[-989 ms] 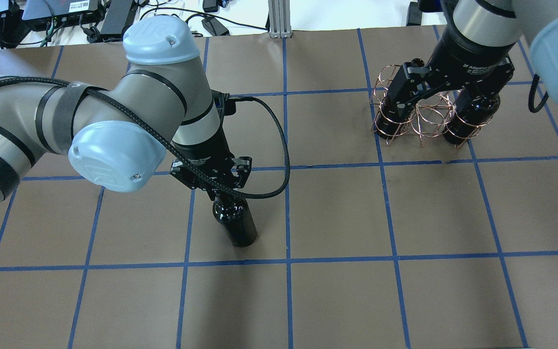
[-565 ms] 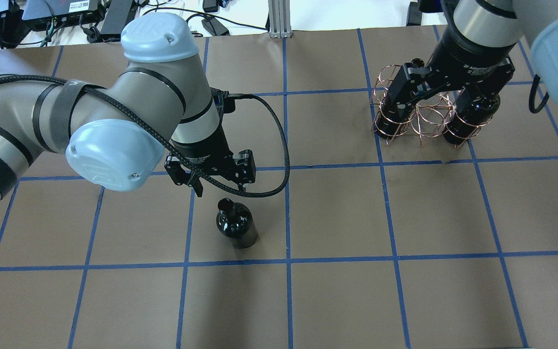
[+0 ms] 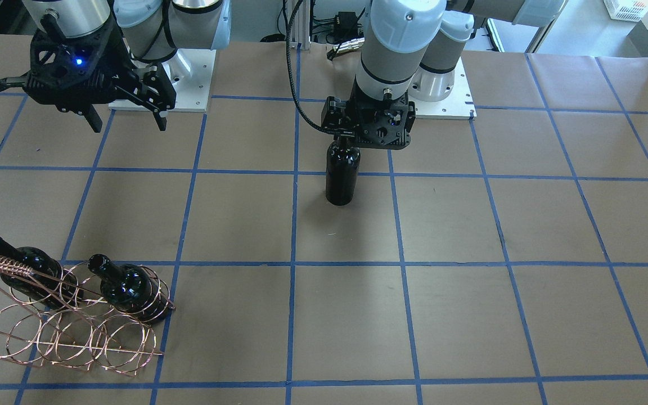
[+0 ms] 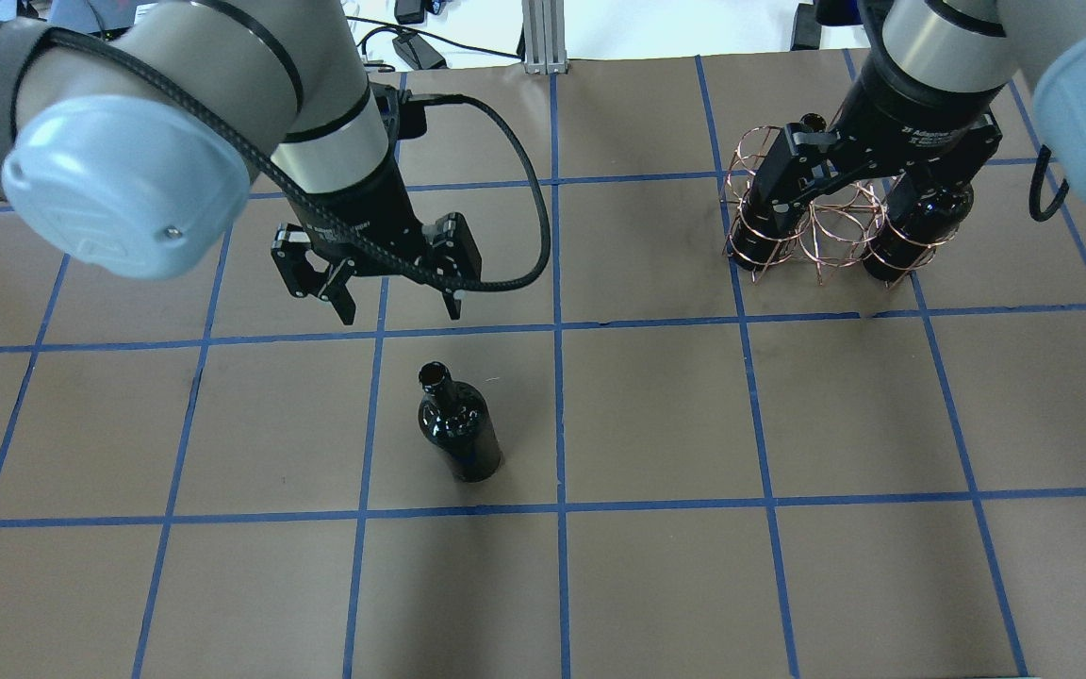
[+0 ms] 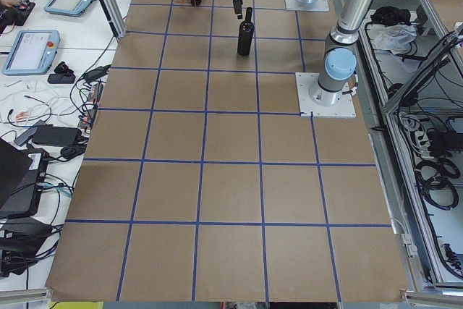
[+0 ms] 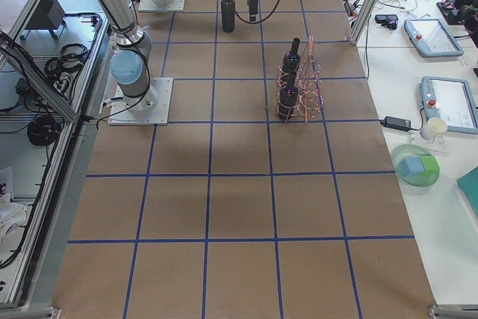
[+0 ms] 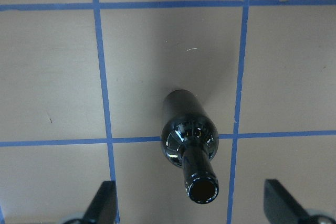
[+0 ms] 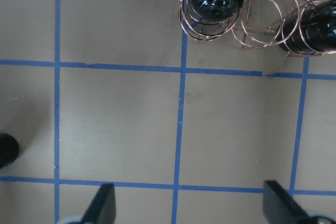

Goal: Place wine into wine basket
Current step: 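Open the left gripper and raise it away from the standing bottle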

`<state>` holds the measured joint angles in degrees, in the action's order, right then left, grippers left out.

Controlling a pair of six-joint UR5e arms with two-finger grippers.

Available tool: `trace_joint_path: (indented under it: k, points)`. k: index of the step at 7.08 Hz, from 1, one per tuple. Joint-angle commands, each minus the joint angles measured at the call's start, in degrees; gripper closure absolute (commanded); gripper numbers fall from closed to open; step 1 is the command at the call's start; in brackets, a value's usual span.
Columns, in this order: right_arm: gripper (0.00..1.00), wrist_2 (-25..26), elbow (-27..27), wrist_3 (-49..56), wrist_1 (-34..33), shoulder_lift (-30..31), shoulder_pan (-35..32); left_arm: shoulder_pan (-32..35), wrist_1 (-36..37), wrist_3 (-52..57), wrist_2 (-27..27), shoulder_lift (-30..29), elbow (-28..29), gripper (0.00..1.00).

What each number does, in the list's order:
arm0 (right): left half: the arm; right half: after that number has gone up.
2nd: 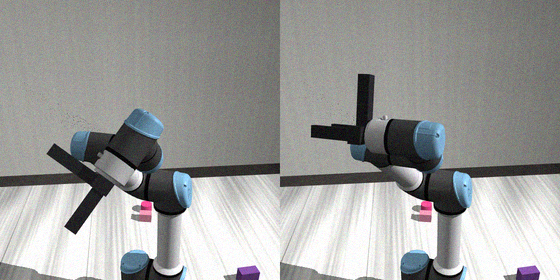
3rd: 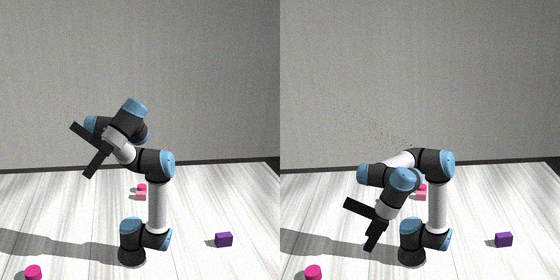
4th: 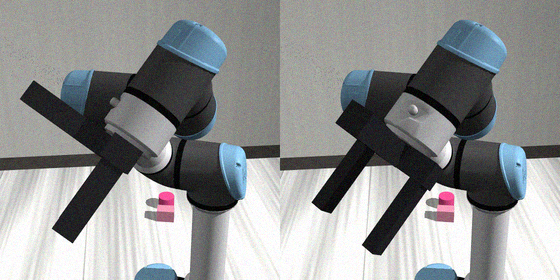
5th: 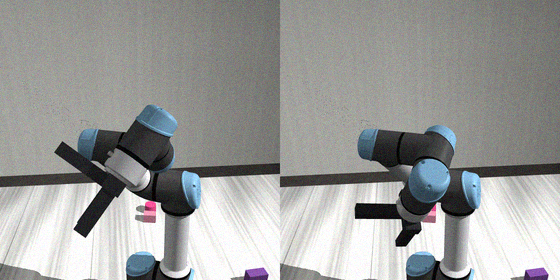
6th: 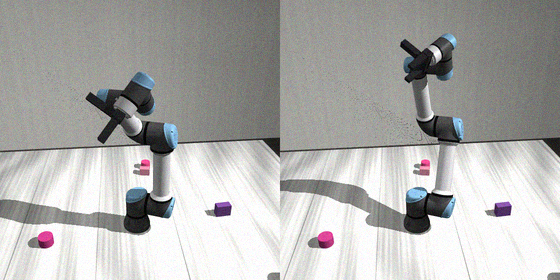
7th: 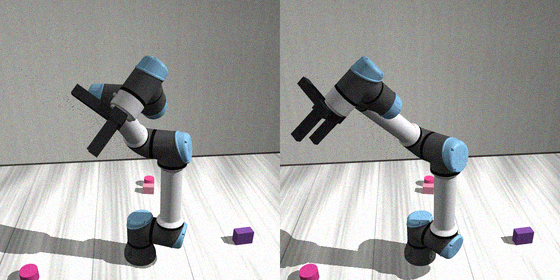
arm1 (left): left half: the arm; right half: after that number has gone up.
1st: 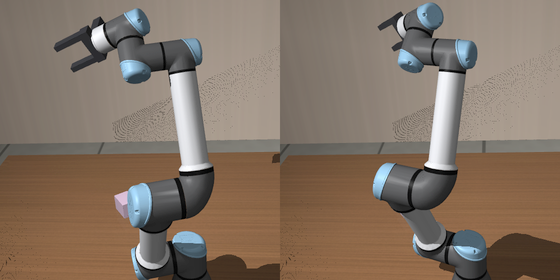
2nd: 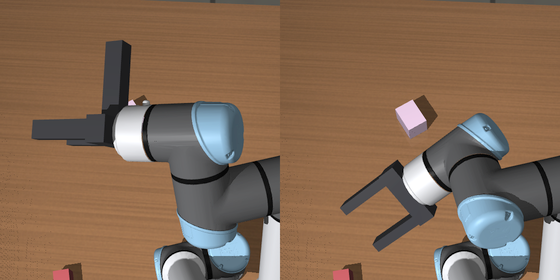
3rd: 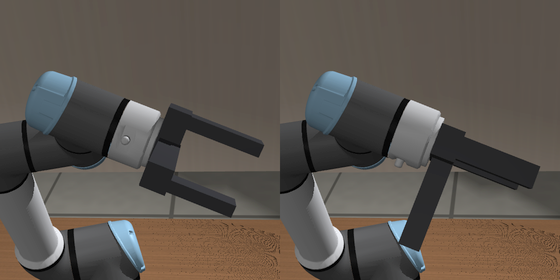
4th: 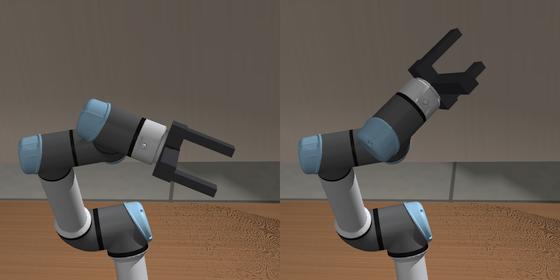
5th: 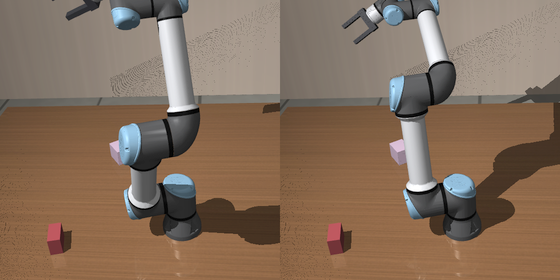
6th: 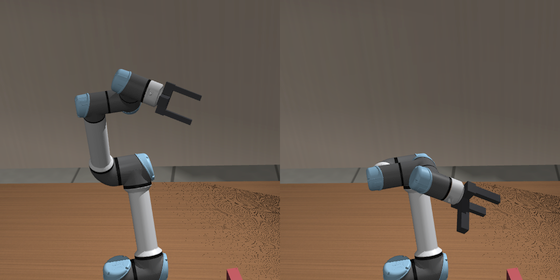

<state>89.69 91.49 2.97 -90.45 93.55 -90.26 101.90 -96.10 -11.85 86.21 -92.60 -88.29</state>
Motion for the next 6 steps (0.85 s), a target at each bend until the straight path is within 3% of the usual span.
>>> trace_joint_path:
  k: [1,3,6]
  points:
    - [0.00,-0.6,0.0,-0.9,-0.2,0.0,-0.1,-6.7,-0.6,3.6,0.0,0.0,4.6,0.00]
    - [0.00,-0.9,-0.2,-3.0,-0.4,-0.6,-1.9,-15.2,-0.1,11.2,0.0,-0.2,4.6,0.00]
    - [0.00,-0.7,-1.7,-16.1,-5.7,-3.1,-12.9,-22.3,0.5,18.4,0.0,-0.4,4.6,0.00]
